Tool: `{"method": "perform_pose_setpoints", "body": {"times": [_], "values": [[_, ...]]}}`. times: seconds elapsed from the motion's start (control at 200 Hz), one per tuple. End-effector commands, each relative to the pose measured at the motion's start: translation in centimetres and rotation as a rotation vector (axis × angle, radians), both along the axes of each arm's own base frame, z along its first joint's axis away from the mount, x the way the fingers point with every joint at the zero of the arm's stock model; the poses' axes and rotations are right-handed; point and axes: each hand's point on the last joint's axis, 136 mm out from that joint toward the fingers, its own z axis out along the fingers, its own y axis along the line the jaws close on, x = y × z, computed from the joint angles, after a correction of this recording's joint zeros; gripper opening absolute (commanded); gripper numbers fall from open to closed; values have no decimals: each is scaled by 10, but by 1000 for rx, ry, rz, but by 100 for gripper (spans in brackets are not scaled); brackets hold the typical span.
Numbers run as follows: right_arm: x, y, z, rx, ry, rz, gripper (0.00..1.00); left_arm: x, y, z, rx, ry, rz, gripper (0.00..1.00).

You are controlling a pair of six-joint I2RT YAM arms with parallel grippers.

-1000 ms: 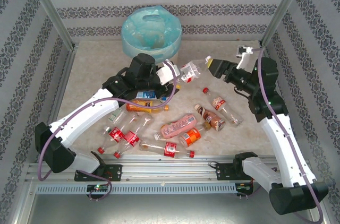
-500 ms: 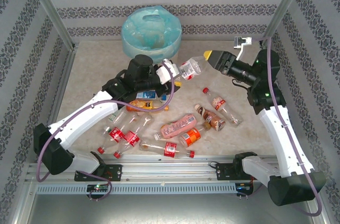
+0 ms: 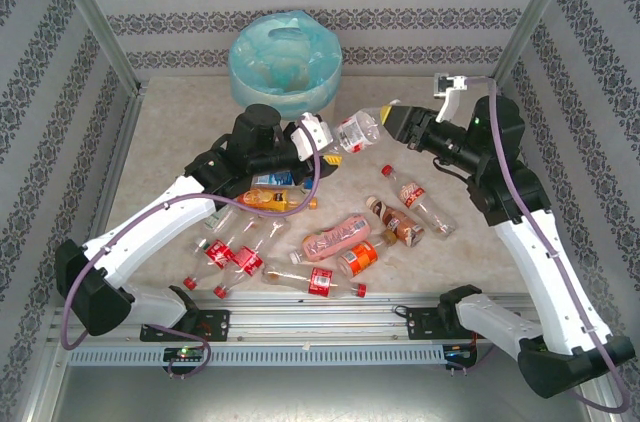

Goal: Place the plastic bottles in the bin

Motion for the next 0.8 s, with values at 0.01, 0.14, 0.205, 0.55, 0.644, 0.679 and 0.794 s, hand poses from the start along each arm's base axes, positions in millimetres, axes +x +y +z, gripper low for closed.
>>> {"method": "perform_pose_setpoints", "body": {"times": [0.01,0.14,0.205,0.55,0.644,0.679,0.794], "values": [[-10,8,-9,-158,-11,55,43,-7,0,15,-36,-12,-18,49],[-10,13,-4,-171,-28,68,49,-9,0,16,-43,-21,-20,49],[-10,13,-3,-174,-35,65,48,-9,0,15,-44,-18,-20,49],[1,11,5,-179,-83,23,49,-8,4,8,-39,-44,-5,49],[5,10,7,-181,-94,12,54,-8,5,7,-40,-45,-3,49],[6,11,7,-181,-93,12,54,-8,4,7,-39,-45,-6,49],[9,12,5,-180,-82,11,46,-8,4,6,-42,-43,-7,49]]}}
